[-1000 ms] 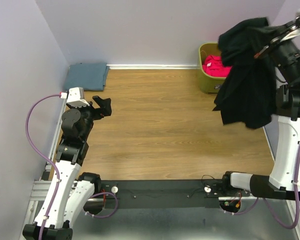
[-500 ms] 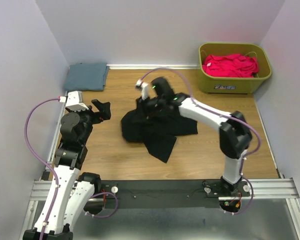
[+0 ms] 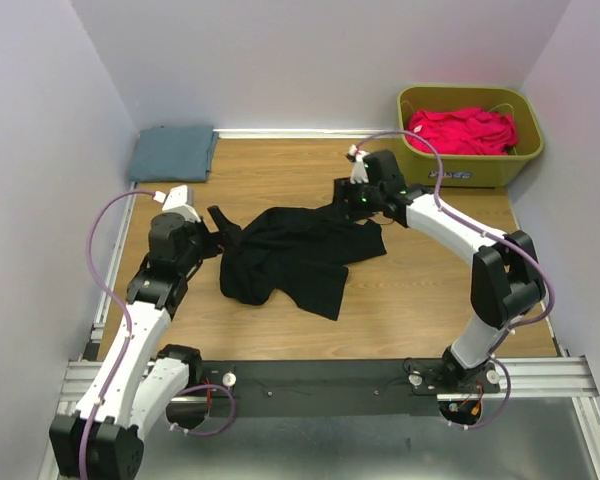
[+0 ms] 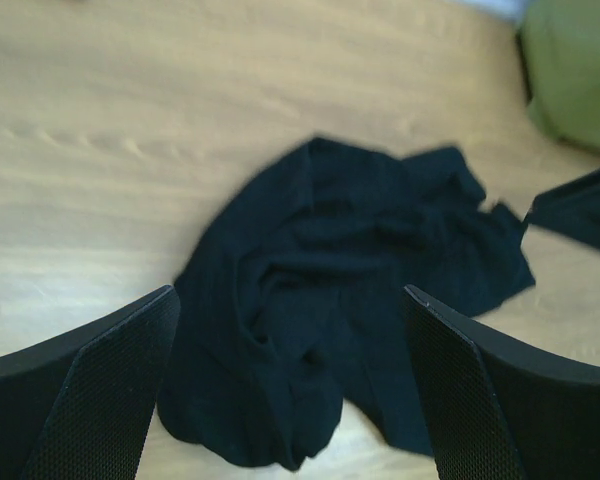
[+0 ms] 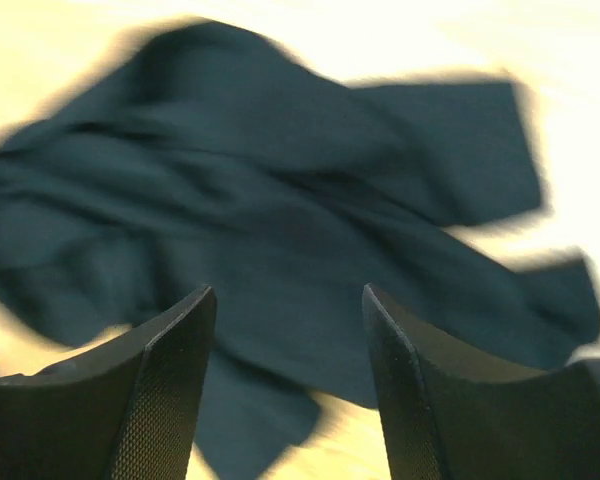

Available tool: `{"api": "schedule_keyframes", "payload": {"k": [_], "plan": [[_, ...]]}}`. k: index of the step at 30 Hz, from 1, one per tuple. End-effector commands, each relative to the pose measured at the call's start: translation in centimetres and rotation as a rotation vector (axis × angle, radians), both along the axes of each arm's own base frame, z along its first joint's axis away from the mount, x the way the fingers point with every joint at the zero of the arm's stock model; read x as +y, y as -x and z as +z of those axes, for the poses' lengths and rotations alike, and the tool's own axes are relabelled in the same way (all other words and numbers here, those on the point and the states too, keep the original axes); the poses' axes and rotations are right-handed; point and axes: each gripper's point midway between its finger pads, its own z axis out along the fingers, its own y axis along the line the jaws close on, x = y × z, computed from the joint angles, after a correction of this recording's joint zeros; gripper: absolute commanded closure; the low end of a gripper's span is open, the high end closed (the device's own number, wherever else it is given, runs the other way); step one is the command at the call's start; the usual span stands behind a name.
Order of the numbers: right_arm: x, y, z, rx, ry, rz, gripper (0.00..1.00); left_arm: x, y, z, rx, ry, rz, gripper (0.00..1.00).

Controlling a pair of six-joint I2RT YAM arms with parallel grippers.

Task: Fold and stack the t-shirts
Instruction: Flatten the tshirt out

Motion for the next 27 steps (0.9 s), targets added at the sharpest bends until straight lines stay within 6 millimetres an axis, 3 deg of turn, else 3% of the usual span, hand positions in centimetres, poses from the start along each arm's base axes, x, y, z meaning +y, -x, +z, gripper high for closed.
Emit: {"api": "schedule_keyframes", "payload": {"k": [1,11,17,22,24,27], "plan": [[-4.2,1.0,-4.6,0.099,0.122,-0.109,0.34,-2.7,0.3,-2.5,0.103,0.045,-0.104,0.02],[-6.4,2.8,-11.7,0.294,0.190,-0.167,0.42,-3.5,-1.1,-7.8,0.277,-0.023,-0.030,0.02],[-8.9,4.2,-13.1,0.358,0.211,-0.251,0.55,-3.0,-2.0,-12.3,0.412,-0.074,0.047,0.03],[-12.2,6.4,-14.5,0.437,0.227,-0.341,0.71,-2.1,-3.4,-13.3,0.428,-0.133,0.098,0.14],[-13.5,7.5,-14.7,0.476,0.216,-0.378,0.76,-2.1,-4.5,-13.5,0.422,-0.165,0.091,0.24],[-14.6,8.6,-14.7,0.508,0.215,-0.415,0.76,-2.3,-6.6,-14.1,0.414,-0.213,0.079,0.28]]}}
